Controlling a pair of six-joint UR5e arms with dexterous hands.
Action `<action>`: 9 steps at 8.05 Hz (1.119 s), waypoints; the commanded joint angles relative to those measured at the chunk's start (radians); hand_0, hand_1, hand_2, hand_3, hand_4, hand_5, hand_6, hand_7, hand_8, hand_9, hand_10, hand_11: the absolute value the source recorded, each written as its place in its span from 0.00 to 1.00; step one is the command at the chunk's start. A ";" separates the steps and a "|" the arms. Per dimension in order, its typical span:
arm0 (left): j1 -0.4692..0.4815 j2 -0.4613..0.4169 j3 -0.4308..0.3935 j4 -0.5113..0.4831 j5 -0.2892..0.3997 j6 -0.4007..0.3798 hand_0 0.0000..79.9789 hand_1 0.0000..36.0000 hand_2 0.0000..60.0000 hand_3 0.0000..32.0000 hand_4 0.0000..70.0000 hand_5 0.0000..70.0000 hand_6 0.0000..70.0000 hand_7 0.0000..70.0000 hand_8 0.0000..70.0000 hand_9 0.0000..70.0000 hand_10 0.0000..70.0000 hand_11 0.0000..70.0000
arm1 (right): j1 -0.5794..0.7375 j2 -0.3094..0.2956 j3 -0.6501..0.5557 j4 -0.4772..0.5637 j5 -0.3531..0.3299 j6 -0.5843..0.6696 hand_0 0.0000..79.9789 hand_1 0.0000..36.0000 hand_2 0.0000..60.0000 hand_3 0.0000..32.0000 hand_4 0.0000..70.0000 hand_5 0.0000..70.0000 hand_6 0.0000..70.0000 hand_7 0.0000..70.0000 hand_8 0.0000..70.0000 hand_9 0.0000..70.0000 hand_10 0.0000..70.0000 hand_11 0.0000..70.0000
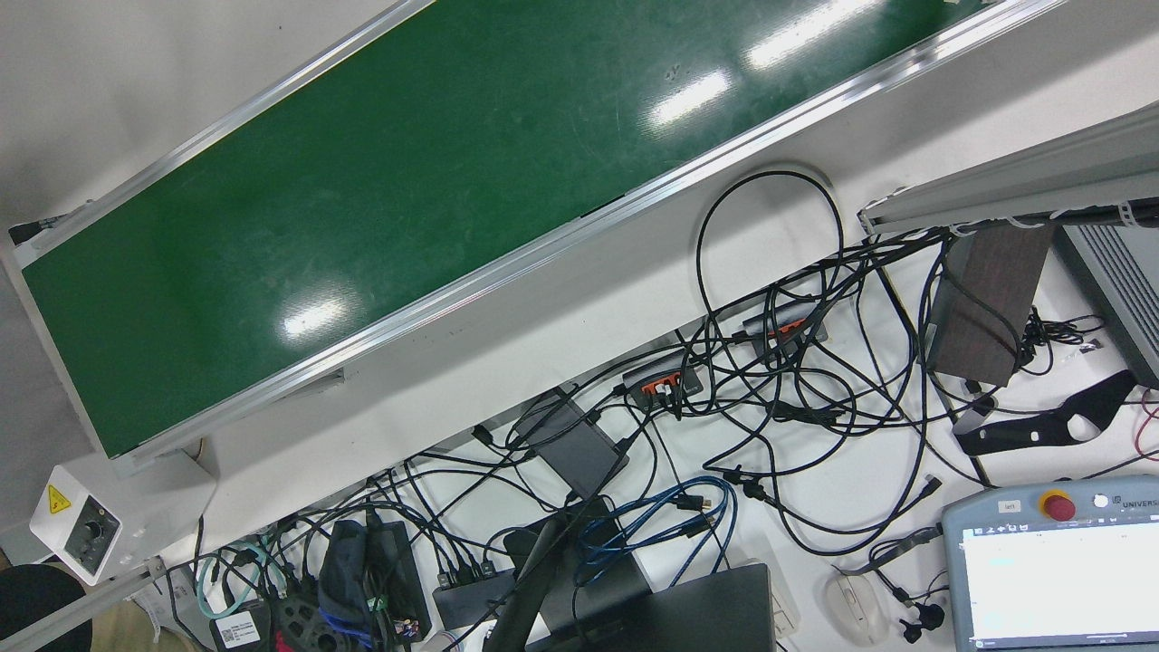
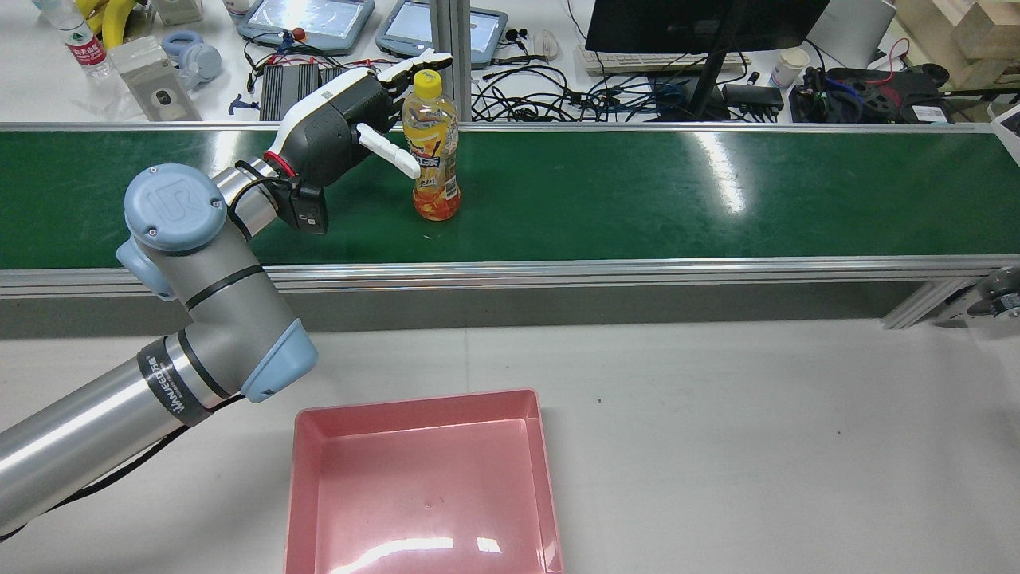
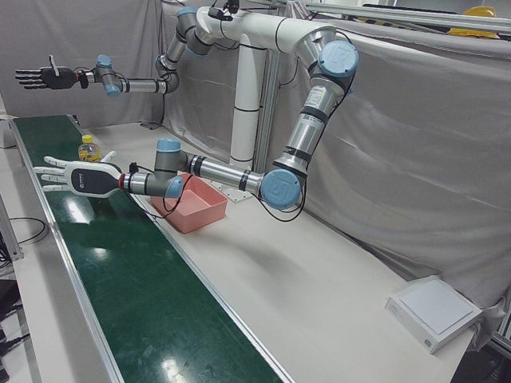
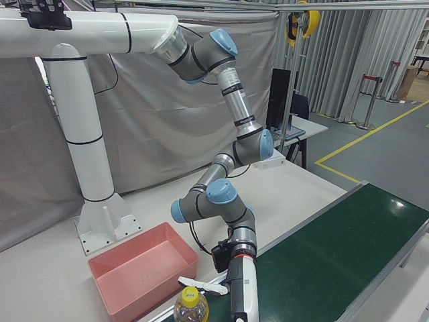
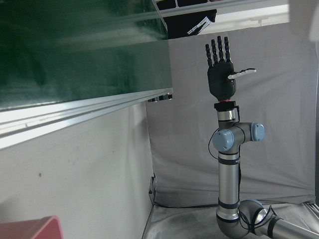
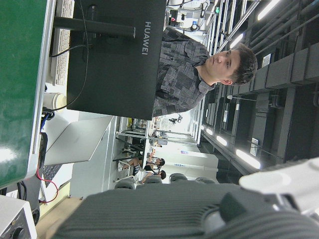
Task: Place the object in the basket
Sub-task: 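Close the left hand fingers around the bottle's middle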
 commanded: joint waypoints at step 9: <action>0.020 -0.039 -0.002 0.053 0.009 0.000 0.89 0.31 0.00 0.00 0.55 0.98 0.36 0.50 0.56 0.77 0.54 0.78 | 0.000 0.000 0.000 0.000 0.000 0.000 0.00 0.00 0.00 0.00 0.00 0.00 0.00 0.00 0.00 0.00 0.00 0.00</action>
